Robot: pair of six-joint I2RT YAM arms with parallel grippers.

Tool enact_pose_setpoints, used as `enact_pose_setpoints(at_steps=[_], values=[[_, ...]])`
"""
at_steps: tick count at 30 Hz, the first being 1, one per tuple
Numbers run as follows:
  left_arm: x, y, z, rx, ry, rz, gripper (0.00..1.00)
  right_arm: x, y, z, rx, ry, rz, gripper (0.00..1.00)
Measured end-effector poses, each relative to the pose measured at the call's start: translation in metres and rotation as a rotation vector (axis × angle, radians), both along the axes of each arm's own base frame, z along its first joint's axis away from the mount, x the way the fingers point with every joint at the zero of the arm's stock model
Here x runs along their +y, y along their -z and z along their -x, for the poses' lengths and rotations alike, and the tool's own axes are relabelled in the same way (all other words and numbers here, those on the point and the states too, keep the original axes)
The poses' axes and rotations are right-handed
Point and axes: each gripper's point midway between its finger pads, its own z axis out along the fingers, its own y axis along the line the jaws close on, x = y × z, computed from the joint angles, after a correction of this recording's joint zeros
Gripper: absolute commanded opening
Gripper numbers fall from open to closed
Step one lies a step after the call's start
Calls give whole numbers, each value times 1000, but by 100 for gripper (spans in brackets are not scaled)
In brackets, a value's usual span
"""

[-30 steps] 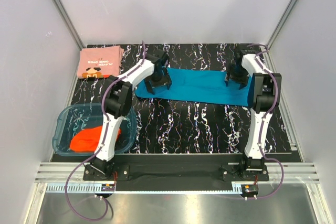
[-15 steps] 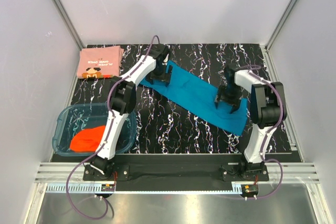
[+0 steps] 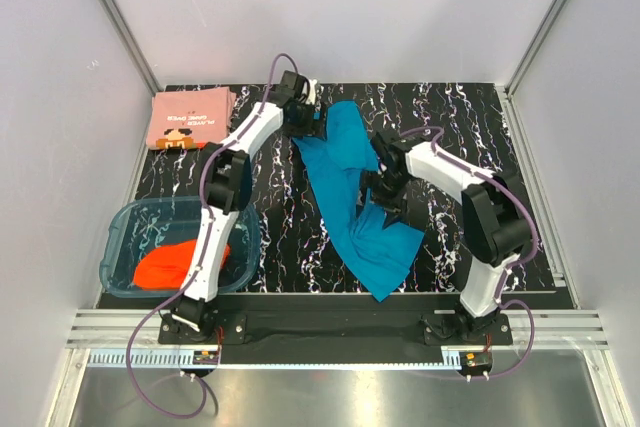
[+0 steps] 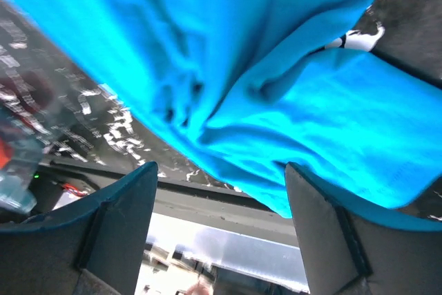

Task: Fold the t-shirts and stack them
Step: Fold the tshirt

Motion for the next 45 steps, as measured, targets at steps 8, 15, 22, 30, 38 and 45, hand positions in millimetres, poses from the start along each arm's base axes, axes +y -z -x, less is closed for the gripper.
enact_pose_setpoints(at_steps=[8,15,22,30,38,45], values=[[25,-50,-5,-32,-131,96,82,-18,-20,-15,-121,-61,68,71],[13,-136,62,-85,-155,122,74,-56,1,-3,-112,-74,180,43],[-47,-75,147,51,-81,-99,72,-69,19,3,-96,-68,194,42],[-48,15,175,252,-145,-275,69,-82,43,28,-43,-71,229,43],[-60,18,125,244,-201,-219,73,-76,42,46,-33,-18,155,45],[-49,10,93,327,-248,-21,73,-44,38,73,77,51,-4,50]])
